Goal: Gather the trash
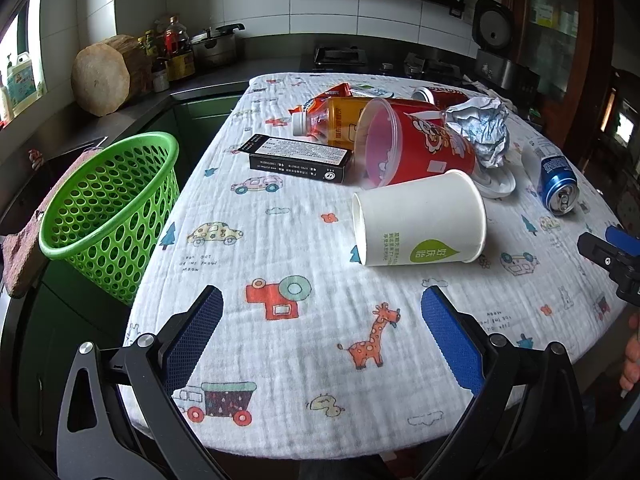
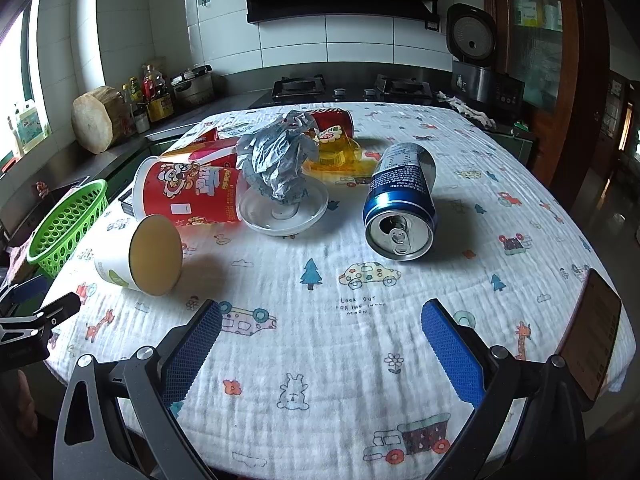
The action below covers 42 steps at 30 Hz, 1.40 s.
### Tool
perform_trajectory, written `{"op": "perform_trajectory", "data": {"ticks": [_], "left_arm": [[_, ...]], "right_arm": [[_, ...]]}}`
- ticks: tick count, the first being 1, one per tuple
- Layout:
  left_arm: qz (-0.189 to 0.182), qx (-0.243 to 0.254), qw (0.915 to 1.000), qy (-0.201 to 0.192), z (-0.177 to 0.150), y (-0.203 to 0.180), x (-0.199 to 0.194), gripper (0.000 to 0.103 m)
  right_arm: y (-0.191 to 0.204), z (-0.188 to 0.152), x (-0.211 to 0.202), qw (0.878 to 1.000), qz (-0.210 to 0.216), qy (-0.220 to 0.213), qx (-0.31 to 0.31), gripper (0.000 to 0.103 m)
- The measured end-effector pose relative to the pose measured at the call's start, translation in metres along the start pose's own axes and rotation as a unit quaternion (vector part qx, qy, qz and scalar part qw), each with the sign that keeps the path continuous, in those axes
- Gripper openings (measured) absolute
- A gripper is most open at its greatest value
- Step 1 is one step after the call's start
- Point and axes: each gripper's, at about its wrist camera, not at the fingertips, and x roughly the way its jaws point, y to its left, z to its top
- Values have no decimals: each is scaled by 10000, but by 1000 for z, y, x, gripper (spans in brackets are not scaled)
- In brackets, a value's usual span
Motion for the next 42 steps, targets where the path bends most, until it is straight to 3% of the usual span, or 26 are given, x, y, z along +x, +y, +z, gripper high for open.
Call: {"op": "perform_trajectory", "data": {"ticks": [9, 19, 30, 35, 42], "left_arm": [[-53, 108, 9999, -90, 10, -2, 2, 98], [-173, 641, 9972, -344, 28, -10, -1, 98], [-517, 1318, 9894, -339, 35, -10, 6, 98], [-626, 1542, 9856, -308, 38, -9, 9, 97], [-999, 1577, 9820, -275, 47, -12, 14, 97]], "right_arm": [[-3, 8, 4, 10000, -20, -36, -25, 97], [-31, 33, 10, 9999, -59, -71, 65, 97], [-66, 84, 55, 9980, 220, 494, 317, 96], [-84, 99, 87, 9929, 405, 955, 580, 96], [-101, 111, 124, 9840, 546, 1430, 906, 93]]}}
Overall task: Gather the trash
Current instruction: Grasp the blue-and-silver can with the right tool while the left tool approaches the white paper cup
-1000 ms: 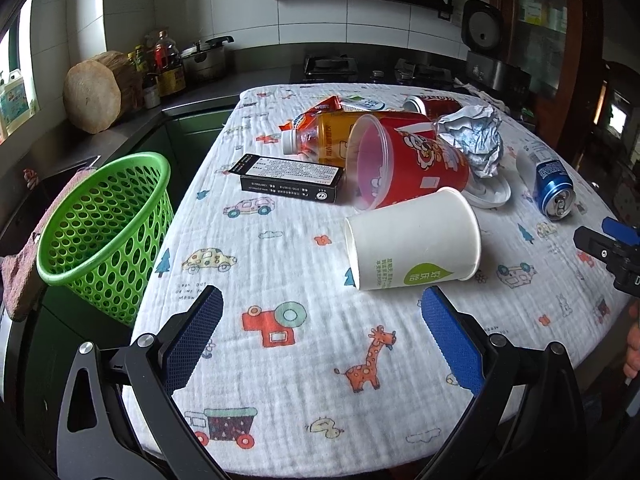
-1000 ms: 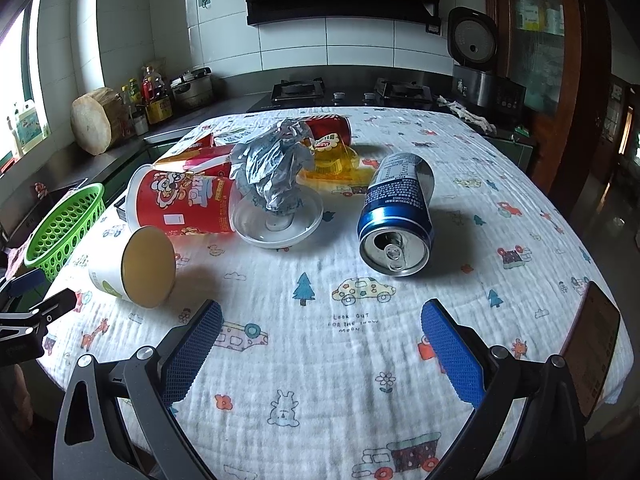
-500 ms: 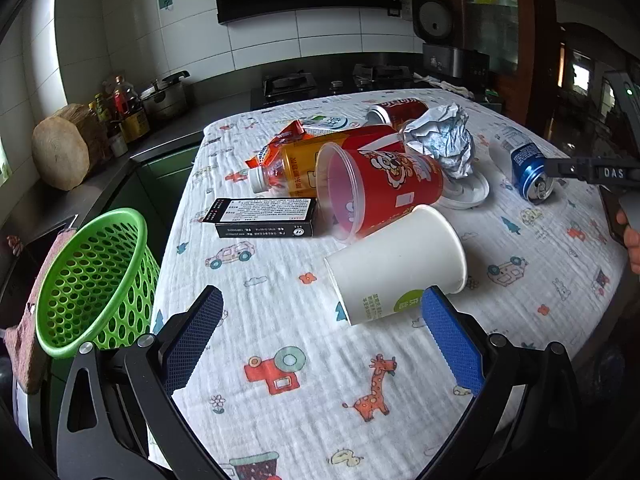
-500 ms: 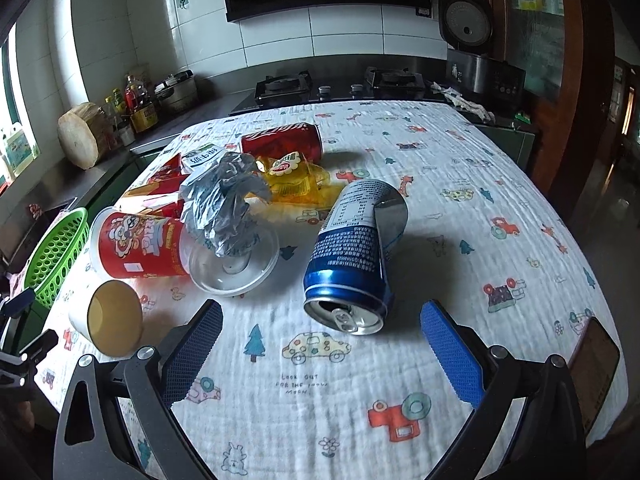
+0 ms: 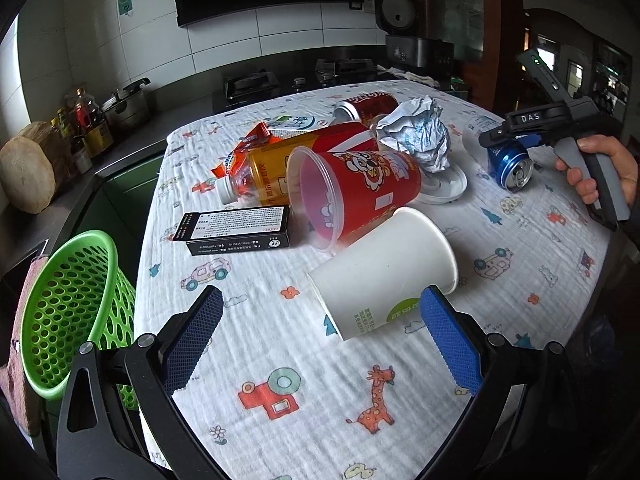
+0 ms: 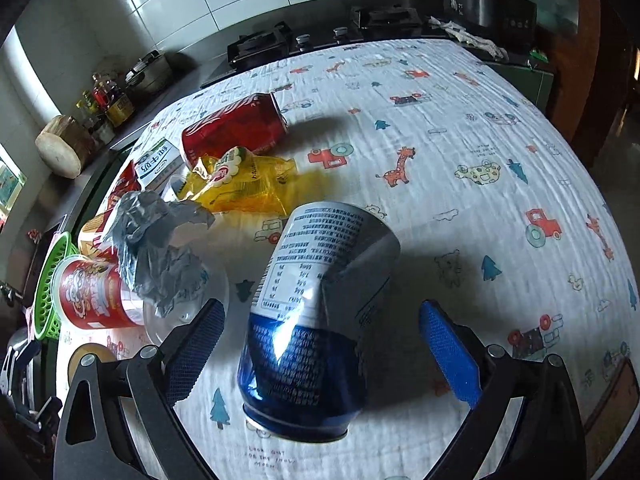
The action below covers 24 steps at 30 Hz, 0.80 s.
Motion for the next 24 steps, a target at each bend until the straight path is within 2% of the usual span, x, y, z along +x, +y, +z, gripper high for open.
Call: {"op": "perform_trajectory", "data": {"ticks": [7, 11, 13, 17, 20, 24], "left_arm": [[-321, 361, 9988, 31, 8, -6, 8, 97], [-502, 710, 9961, 118, 10, -14, 16, 97], [-576, 917, 9940, 132, 12, -17, 19, 92], [-833, 1289, 9881, 131, 21, -20, 27, 91], [-1266, 1466, 9808, 238, 27, -19, 34, 91], [-1639, 1715, 9707, 379, 28, -20, 43, 91]], "right_arm": [[-2, 5, 22, 9993, 37, 367, 87, 75], [-1, 3, 22, 9993, 25, 380, 17, 71], [0, 2, 21, 9992, 55, 384, -12, 70], [4, -4, 17, 9990, 124, 419, -98, 68], [6, -10, 13, 9987, 199, 436, -151, 68], [11, -18, 6, 9985, 238, 438, -247, 68]]}}
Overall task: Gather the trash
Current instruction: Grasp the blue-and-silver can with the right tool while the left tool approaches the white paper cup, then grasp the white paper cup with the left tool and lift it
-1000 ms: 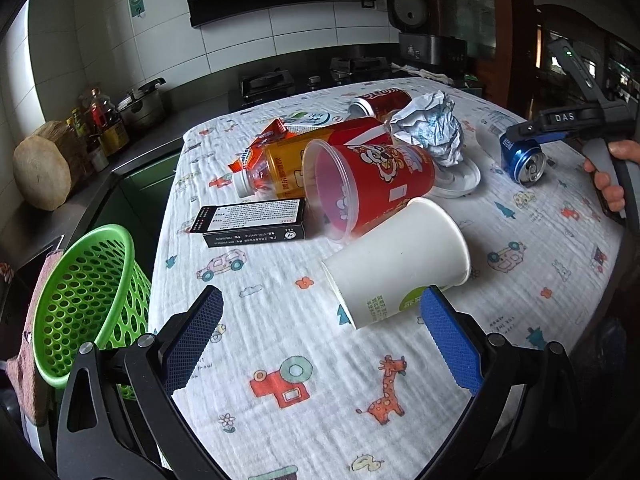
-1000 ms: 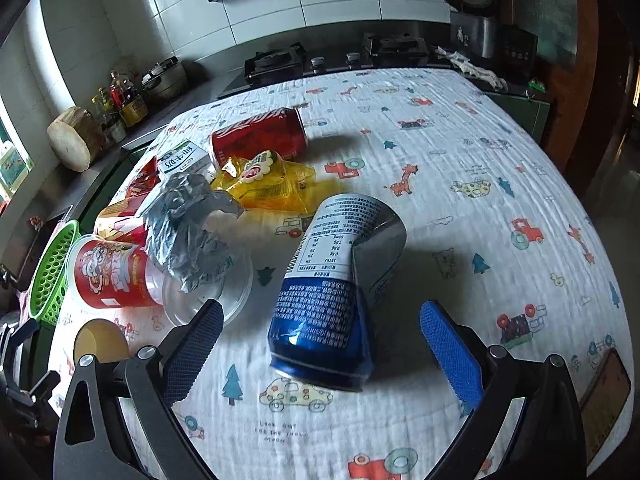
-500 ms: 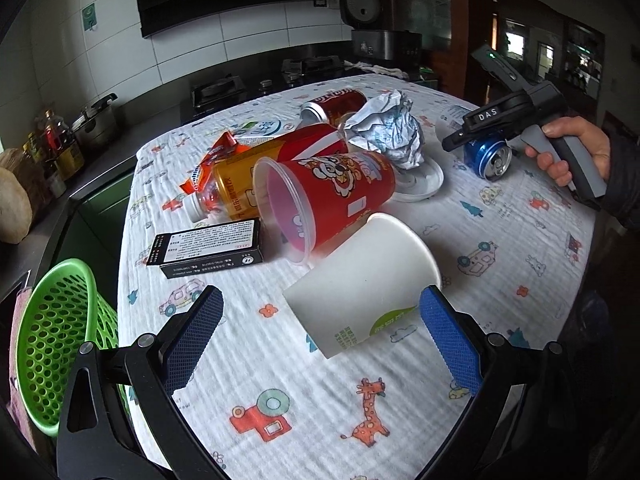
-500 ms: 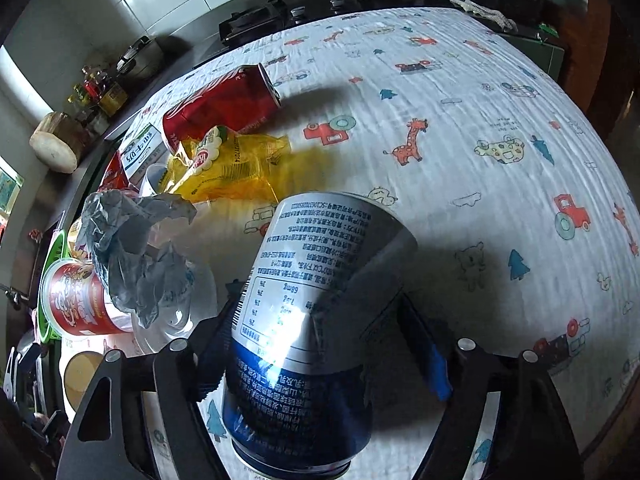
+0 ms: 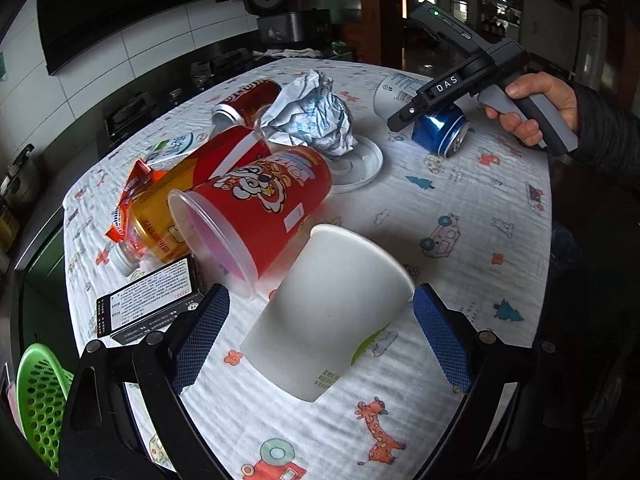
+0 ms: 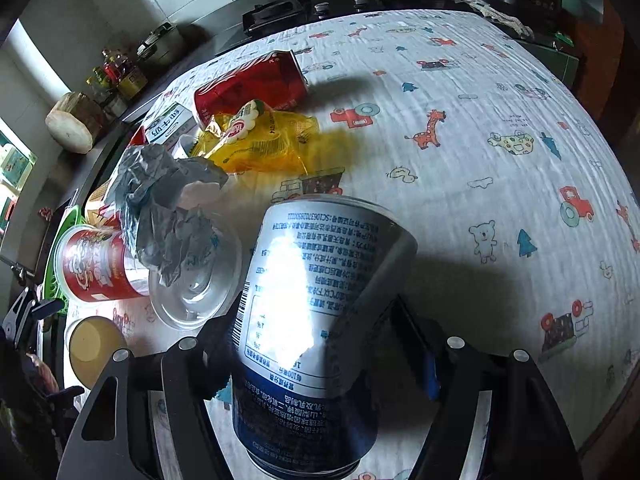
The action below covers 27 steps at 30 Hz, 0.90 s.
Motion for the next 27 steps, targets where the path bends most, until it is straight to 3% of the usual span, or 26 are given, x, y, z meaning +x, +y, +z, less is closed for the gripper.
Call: {"op": "perform_trajectory", "data": {"ticks": [4, 7, 13, 20, 27], "left_arm": [[-217, 97, 9996, 122, -2, 2, 11, 91], [-411, -101, 9988, 256, -3, 4, 17, 91], [-735, -223, 9969, 187, -5, -7, 3, 91], [-357, 531, 9962, 587, 2, -23, 14, 91], [-91, 1165, 9896, 844, 5, -27, 28, 78]], "right_arm": [[5, -9, -3, 9999, 51, 27, -89, 68], [9, -14, -3, 9998, 68, 49, -156, 68], [13, -17, -1, 9996, 85, 81, -254, 68], [16, -21, 3, 9994, 77, 119, -311, 68], [21, -24, 6, 9988, -55, 128, -478, 63]]}}
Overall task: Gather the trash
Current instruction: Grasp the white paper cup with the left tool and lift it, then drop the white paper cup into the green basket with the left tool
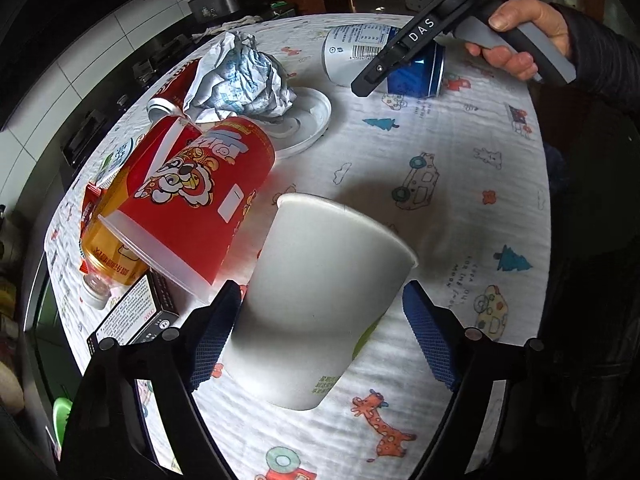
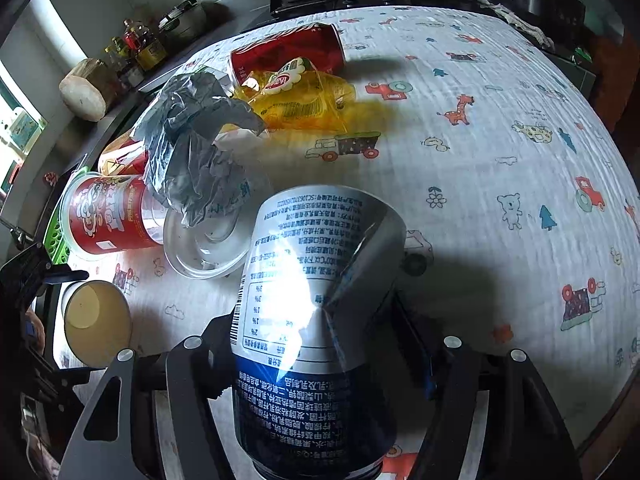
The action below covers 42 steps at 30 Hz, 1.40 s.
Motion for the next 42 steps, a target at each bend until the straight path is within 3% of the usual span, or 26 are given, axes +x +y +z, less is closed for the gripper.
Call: {"op": "perform_trajectory", "data": {"ticks": [8, 13, 22, 27, 34, 38, 42], "left_arm": [[48, -589, 9978, -295, -7, 0, -10, 66], [91, -1061, 9926, -586, -20, -3, -26, 66], [388, -2206, 9675, -1173, -61, 23, -78, 66], [1050, -2925, 9412, -1325, -96, 64, -122, 66], [2104, -3984, 8879, -929, -162, 147, -156, 66], [2215, -4683, 8536, -540, -209, 199, -146, 66], [2161, -5116, 8313, -201, -250, 230, -124, 66]], "right_arm": [[16, -7, -10, 9996, -22, -109, -268, 59], [33, -9, -25, 9989, 115, -200, -417, 44], [94, 0, -51, 9936, 352, -357, -1012, 43], [150, 22, -54, 9863, 697, -371, -1447, 43], [243, 54, -34, 9698, 1122, -267, -2150, 43], [294, 75, -19, 9604, 1375, -242, -2413, 43], [339, 97, 1, 9536, 1577, -173, -2558, 43]]}}
